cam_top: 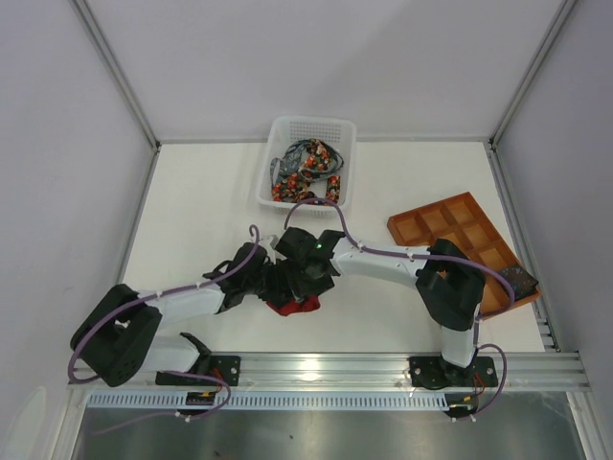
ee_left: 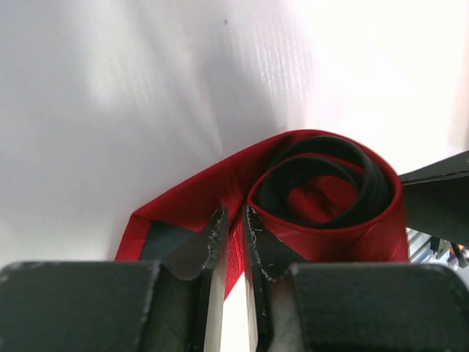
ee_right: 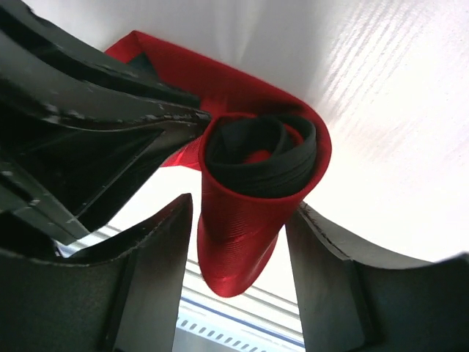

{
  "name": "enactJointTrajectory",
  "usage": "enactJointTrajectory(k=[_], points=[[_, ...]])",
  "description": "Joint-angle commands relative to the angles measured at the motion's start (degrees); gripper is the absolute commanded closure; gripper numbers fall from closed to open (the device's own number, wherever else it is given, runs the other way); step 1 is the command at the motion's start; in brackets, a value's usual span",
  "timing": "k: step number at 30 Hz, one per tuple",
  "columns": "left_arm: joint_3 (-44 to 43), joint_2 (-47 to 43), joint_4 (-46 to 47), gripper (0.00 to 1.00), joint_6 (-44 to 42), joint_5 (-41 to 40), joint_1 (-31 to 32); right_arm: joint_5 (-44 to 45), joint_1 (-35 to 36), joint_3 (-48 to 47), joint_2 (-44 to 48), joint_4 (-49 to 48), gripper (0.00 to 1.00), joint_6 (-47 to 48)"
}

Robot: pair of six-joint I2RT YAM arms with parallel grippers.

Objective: Roll the ties
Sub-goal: Roll the tie

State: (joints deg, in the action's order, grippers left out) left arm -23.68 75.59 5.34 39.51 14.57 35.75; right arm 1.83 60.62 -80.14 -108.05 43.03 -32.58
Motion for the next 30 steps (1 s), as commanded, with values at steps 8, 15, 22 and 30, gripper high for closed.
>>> enactJointTrajectory(k=[8,15,22,30], points=[[-1.7,-10.0,-13.1,0.79,0.5,-8.9,-0.2,-1.2,0.6,0.0,4.7,-2.0,0.41,-1.3],[-1.9,-11.4,-19.5,0.86,4.4,-17.5,-0.4,-4.5,1.2,-1.4,4.0,-2.8,0.41,-1.3],[-3.2,-13.6,-25.5,0.85,7.3,-23.8,-0.7,-4.9,2.2,-3.1,3.5,-3.3,0.41,-1.5],[-2.7,-7.7,-21.7,0.91,6.8,-20.1,-0.7,-6.3,2.6,-4.5,3.1,-4.4,0.41,-1.8]])
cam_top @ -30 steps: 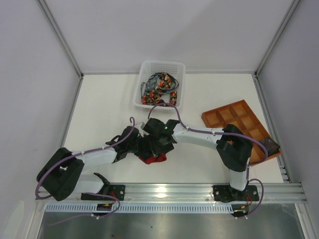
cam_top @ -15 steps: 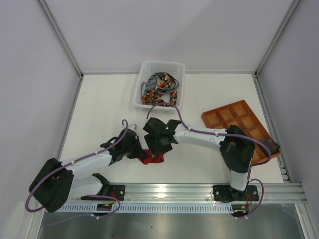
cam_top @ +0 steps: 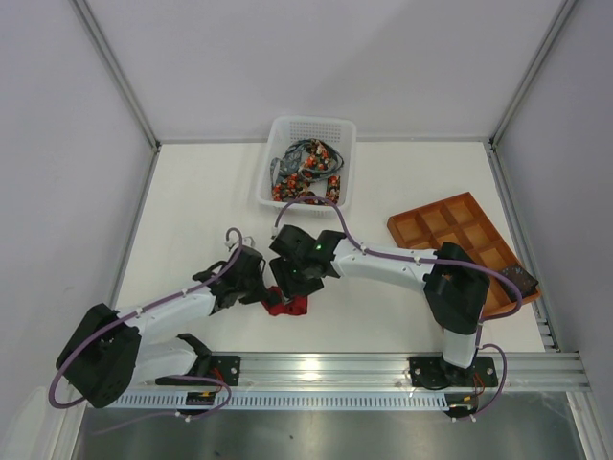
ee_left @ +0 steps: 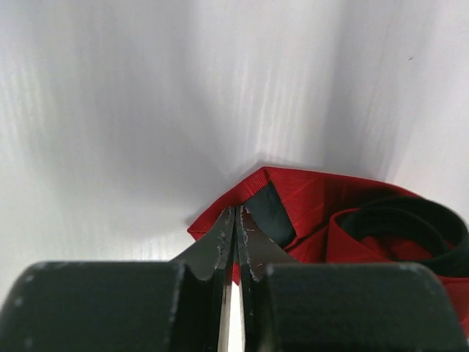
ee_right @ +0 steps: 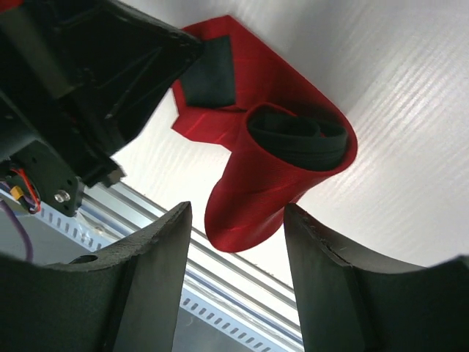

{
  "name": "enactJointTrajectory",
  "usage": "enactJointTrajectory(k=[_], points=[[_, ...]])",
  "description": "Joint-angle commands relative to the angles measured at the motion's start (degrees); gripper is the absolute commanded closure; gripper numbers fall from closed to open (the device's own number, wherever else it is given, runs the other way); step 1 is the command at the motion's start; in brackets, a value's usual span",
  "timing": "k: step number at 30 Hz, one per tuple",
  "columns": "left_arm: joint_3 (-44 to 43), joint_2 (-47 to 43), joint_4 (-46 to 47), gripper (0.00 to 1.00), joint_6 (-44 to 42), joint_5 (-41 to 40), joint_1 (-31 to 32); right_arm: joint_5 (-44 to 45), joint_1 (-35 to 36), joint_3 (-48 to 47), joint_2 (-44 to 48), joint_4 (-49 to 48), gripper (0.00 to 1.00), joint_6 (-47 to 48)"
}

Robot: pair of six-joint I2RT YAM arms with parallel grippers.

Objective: Roll the ties
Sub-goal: Roll the tie

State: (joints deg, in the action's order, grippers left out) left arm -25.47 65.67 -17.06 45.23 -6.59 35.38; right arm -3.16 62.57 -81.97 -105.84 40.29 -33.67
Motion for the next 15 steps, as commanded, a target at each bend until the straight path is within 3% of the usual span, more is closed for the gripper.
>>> enactJointTrajectory(k=[1,9,15], points=[[-0.6,2.5,1.1,0.91,1.3,1.7,-0.3,-1.4,0.5,-2.9,0.6,-1.6,0.42,-0.6],[1.5,2.3,2.8,0.93,2.3,2.8,-0.3,-4.1,0.2,-5.2,-4.3,-4.6,0.42,-0.2],[2.0,1.3,2.9,0.93,2.2,3.4,-0.4,-7.4,-1.2,-0.4,-4.7,-12.7,0.43,-1.1]])
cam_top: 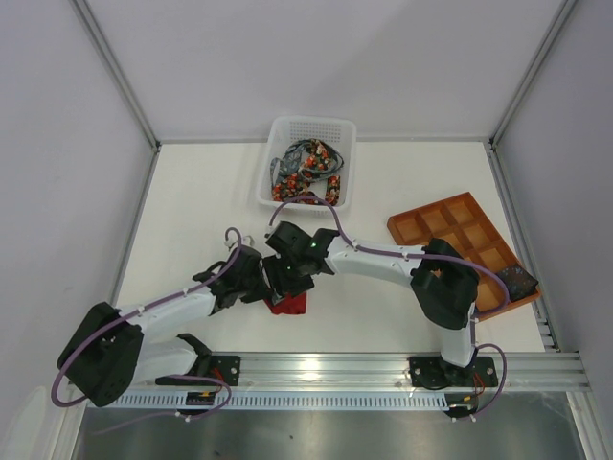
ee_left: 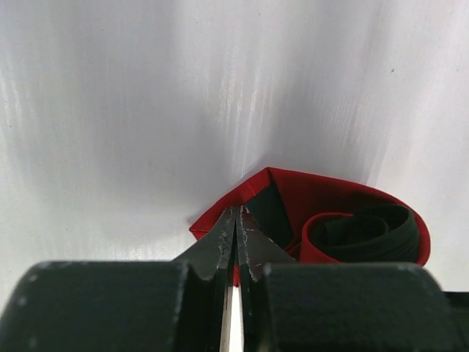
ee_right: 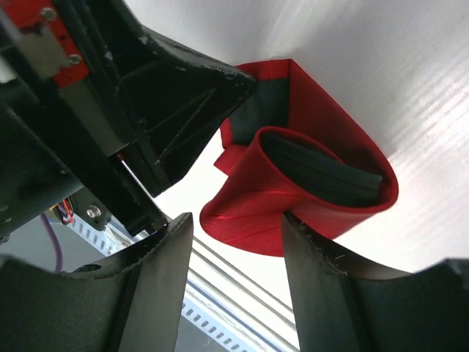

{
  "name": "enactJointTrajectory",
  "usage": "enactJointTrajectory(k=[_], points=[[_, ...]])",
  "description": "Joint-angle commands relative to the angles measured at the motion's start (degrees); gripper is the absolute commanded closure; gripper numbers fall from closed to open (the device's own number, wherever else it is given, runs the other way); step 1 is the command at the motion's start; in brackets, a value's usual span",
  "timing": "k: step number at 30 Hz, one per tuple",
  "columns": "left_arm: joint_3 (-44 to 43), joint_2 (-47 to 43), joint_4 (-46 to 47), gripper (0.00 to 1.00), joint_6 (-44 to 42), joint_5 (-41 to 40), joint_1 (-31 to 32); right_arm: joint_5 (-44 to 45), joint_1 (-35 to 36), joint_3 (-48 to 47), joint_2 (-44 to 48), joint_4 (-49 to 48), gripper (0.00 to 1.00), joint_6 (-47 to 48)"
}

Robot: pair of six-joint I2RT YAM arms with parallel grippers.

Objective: Roll the ties
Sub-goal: Roll the tie

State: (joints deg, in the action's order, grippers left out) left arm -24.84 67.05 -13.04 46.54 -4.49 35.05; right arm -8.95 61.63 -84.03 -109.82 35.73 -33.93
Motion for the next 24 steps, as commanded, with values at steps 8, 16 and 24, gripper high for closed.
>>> enactJointTrajectory(k=[8,16,24], points=[[1.0,-3.1,-3.7,0.87,2.3,0.1,-0.1,-9.1,-2.1,7.0,0.0,-17.4,0.43,-0.3],[-1.7,-8.4,-10.9,0.86,2.3,-3.0,-0.1,-11.5,-3.2,10.5,1.9,-21.7,0.43,-1.6],[-5.0,-15.4,-15.4,0.86,1.1,-3.4,-0.2,-13.2,-4.7,12.9,3.8,-22.8,0.43,-1.4]])
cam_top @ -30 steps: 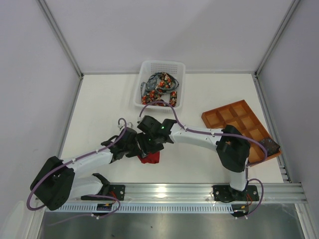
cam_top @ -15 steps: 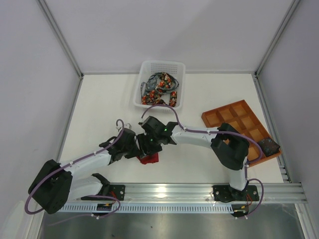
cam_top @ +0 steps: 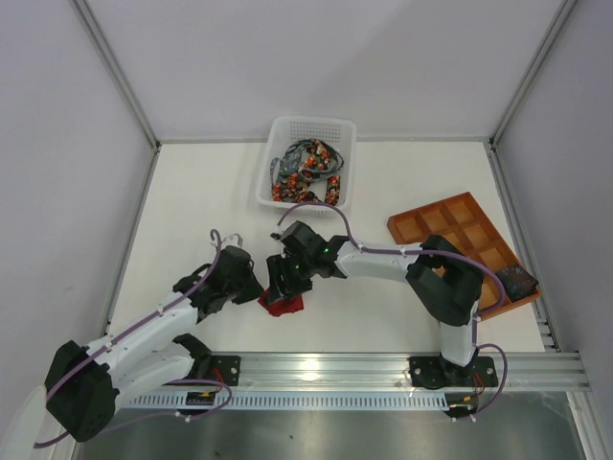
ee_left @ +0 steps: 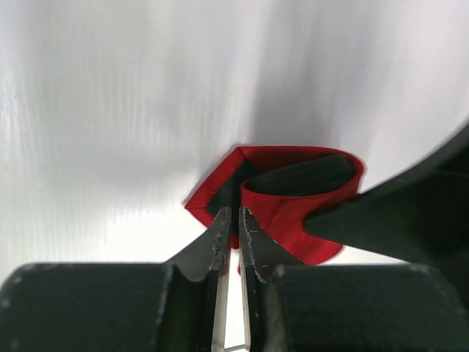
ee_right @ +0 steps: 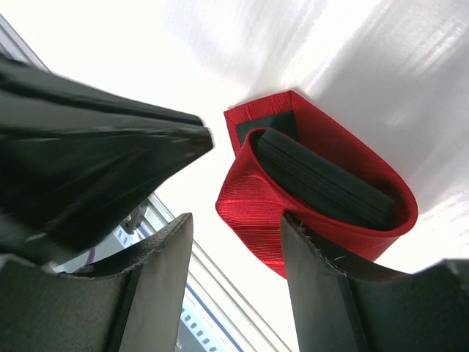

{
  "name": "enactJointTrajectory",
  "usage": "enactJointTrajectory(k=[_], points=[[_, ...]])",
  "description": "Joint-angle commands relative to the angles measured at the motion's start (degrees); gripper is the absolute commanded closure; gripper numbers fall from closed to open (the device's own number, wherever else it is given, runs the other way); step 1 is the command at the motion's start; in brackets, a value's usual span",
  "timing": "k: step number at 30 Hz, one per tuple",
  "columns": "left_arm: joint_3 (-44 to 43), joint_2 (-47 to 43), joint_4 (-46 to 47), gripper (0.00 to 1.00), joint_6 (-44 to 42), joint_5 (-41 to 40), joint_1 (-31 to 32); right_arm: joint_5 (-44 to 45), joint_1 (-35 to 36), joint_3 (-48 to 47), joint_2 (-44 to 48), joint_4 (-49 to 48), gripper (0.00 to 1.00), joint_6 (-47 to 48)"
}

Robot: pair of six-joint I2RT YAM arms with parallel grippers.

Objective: Roll the ties
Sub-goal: Roll the tie, then place the rolled tie into the container

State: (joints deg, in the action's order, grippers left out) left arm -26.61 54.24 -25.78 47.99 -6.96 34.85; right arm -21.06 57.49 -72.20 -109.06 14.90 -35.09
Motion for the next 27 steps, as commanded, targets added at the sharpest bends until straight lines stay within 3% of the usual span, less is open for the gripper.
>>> enactJointTrajectory(k=[1,4,9,16,19,27], points=[[-2.9,-3.1,-0.5,0.85,-1.2,0.4,0.0,-1.2,-0.6,1.4,3.5,-2.3,0.43,-0.4],[-0.6,-4.8,6.2,0.83,-2.9,8.4,0.0,-0.7,-0.8,1.8,5.9,-2.2,0.43,-0.7],[1.4,-2.1,14.2,0.82,-3.7,15.0,0.0,-0.9,-2.2,2.1,9.2,0.5,0.40,-0.6],[1.6,2.5,17.5,0.84,-4.2,18.1,0.0,-0.7,-4.5,4.6,13.0,2.2,0.38,-0.2],[2.5,1.1,16.7,0.85,-4.5,18.3,0.0,-2.6,-7.2,9.4,15.5,-0.5,0.29,-0.4],[6.7,-3.1,15.2,0.84,-2.7,18.2,0.0,-10.1,-11.4,14.8,14.4,-5.1,0.24,1.3]])
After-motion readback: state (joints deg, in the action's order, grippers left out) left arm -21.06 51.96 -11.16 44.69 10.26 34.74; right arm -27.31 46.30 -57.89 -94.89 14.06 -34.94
